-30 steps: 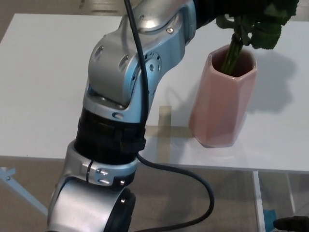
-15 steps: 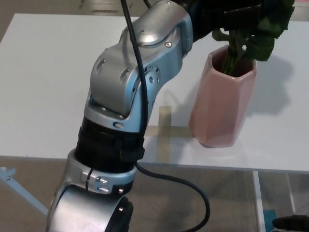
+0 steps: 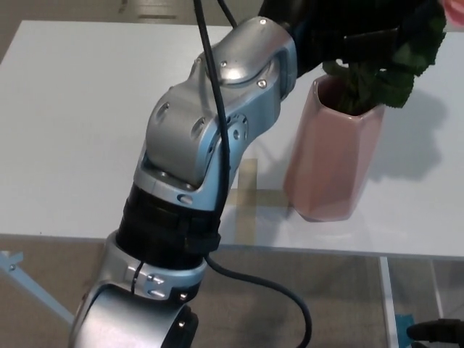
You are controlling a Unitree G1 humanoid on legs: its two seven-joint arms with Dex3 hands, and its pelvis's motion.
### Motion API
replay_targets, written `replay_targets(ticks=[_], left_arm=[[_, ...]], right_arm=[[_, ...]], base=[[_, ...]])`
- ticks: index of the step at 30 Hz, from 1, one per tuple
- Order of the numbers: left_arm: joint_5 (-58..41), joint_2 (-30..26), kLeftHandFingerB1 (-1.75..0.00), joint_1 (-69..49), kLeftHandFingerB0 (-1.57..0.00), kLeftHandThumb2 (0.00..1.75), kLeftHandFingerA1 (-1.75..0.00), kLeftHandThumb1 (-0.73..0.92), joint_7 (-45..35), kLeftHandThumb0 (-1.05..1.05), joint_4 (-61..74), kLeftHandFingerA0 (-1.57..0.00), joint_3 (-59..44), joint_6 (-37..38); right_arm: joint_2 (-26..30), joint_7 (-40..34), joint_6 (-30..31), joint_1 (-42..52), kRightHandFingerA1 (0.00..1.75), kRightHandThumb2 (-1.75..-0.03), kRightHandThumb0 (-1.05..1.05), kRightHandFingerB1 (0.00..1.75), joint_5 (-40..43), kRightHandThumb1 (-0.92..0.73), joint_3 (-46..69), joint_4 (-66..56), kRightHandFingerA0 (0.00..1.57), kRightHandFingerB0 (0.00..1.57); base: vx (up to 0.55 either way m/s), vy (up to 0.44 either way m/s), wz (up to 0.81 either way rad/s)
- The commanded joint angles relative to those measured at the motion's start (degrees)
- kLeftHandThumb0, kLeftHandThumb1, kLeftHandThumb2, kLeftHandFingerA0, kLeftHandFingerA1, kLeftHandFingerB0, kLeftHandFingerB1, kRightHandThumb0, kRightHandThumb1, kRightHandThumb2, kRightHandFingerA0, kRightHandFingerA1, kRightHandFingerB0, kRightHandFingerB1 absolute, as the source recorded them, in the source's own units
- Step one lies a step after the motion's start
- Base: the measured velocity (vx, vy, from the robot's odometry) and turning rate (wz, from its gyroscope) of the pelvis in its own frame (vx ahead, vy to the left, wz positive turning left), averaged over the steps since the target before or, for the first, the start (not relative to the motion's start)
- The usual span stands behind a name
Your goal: Use the left hand to pick up the rose and then lift and insert it into the pink vase.
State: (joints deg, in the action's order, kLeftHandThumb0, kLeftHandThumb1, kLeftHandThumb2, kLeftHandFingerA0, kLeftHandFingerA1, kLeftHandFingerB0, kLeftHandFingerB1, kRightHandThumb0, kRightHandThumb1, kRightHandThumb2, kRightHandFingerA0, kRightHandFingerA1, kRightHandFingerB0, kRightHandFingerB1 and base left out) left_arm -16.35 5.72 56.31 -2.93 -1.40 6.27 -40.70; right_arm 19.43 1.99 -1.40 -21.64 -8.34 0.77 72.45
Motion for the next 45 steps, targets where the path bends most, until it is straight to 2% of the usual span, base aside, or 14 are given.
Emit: replay_targets(ticks=[1,4,5,6,7,8,9,10,11,14,17,19,20,45], left_arm=[[0.51,2.08,-0.78,-1.83,-0.86,0.66,-1.37,0.82,-0.65,-0.19,-0.84,-0.94,0.41,2.18],[0.62,1.75,-0.65,-3.20,-0.89,0.66,-1.29,0.82,-0.77,-0.18,-0.95,-0.98,0.52,2.64],[0.63,1.54,-0.48,-3.63,-0.80,0.64,-0.79,0.78,-0.86,-0.22,-0.82,-1.09,0.56,2.70],[0.66,1.25,-0.48,-4.18,-0.80,0.64,-0.79,0.78,-0.98,-0.22,-0.62,-1.09,0.61,2.70],[0.73,0.90,-0.41,-4.35,-0.63,0.62,-0.51,0.73,-1.09,-0.26,-0.40,-0.95,0.81,2.21],[0.76,0.75,-0.41,-4.43,-0.63,0.62,-0.51,0.73,-1.13,-0.26,-0.29,-0.95,0.90,2.00],[2.36,-1.54,-0.27,-3.74,-0.13,0.60,-0.21,0.56,-2.49,-0.39,-0.31,-0.05,3.14,0.78],[3.21,-3.54,-0.14,-3.18,-0.04,0.69,-0.04,0.37,-4.09,-0.59,-0.43,0.00,4.87,-0.25],[3.51,-4.79,-0.06,-2.64,-0.01,0.72,0.00,0.39,-5.03,-0.66,-0.64,0.00,5.81,-0.89],[4.59,-7.46,-0.03,-1.38,0.00,0.75,0.00,0.38,-6.32,-0.71,-1.17,0.00,8.07,-1.64],[6.96,-10.39,-0.09,-0.31,0.00,0.67,0.00,0.42,-6.48,-0.96,-0.57,0.00,10.61,-2.79],[6.37,-10.73,-0.09,-0.92,0.00,0.67,0.00,0.43,-6.53,-0.96,0.70,0.00,10.23,-3.65],[5.89,-10.96,-0.03,-1.14,0.00,0.84,0.00,0.40,-6.80,-0.74,1.22,0.00,9.72,-4.38],[4.03,-23.54,-0.03,-5.14,0.00,0.83,0.00,0.41,-17.84,-0.75,8.93,0.00,3.93,-3.21]], right_arm=[[0.32,0.79,0.74,0.19,0.40,-0.60,-0.38,0.41,0.43,-0.65,0.40,0.11,0.58,0.62],[0.20,1.01,0.62,0.36,0.40,-0.60,-0.38,0.40,0.45,-0.65,0.44,-0.12,0.56,0.57],[0.19,1.04,0.66,0.34,0.40,-0.60,-0.38,0.39,0.30,-0.65,0.32,-0.18,0.56,0.56],[0.19,1.08,0.72,0.30,0.40,-0.60,-0.38,0.39,0.11,-0.65,0.13,-0.24,0.56,0.56],[0.20,1.11,0.65,0.34,0.40,-0.60,-0.38,0.39,0.09,-0.65,0.09,-0.29,0.56,0.56],[0.20,1.13,0.62,0.36,0.40,-0.60,-0.38,0.39,0.08,-0.65,0.07,-0.31,0.56,0.56],[0.20,1.16,0.58,0.35,0.40,-0.60,-0.38,0.39,0.11,-0.65,0.10,-0.17,0.56,0.56],[0.23,1.12,0.49,0.46,0.40,-0.60,-0.38,0.39,0.14,-0.65,0.15,-0.01,0.56,0.56],[0.24,1.08,0.48,0.48,0.40,-0.60,-0.38,0.40,0.20,-0.65,0.23,0.00,0.56,0.57],[0.24,1.08,0.53,0.36,0.40,-0.60,-0.38,0.40,0.30,-0.65,0.35,-0.10,0.56,0.57],[0.19,1.09,1.08,-0.06,0.40,-0.60,-0.38,0.39,0.28,-0.65,0.37,0.10,0.56,0.56],[0.13,1.12,1.02,-0.07,0.40,-0.60,-0.38,0.39,0.30,-0.65,0.40,0.18,0.56,0.55],[0.15,1.26,0.97,-0.12,0.40,-0.59,-0.38,0.39,0.32,-0.65,0.43,0.27,0.56,0.54],[0.00,1.48,1.37,-0.22,0.40,-0.60,-0.38,0.39,0.59,-0.65,0.90,0.31,0.56,0.55]], base=[[0.00,0.000,0.00],[0.00,0.000,0.00],[0.00,0.000,0.00],[0.00,0.000,0.00],[0.00,0.000,0.00],[0.00,0.000,0.00],[0.00,0.000,0.00],[0.00,0.000,0.00],[0.00,0.000,0.00],[0.00,0.000,0.00],[0.00,0.000,0.00],[0.00,0.000,0.00],[0.00,0.000,0.00],[0.00,0.000,0.00]])
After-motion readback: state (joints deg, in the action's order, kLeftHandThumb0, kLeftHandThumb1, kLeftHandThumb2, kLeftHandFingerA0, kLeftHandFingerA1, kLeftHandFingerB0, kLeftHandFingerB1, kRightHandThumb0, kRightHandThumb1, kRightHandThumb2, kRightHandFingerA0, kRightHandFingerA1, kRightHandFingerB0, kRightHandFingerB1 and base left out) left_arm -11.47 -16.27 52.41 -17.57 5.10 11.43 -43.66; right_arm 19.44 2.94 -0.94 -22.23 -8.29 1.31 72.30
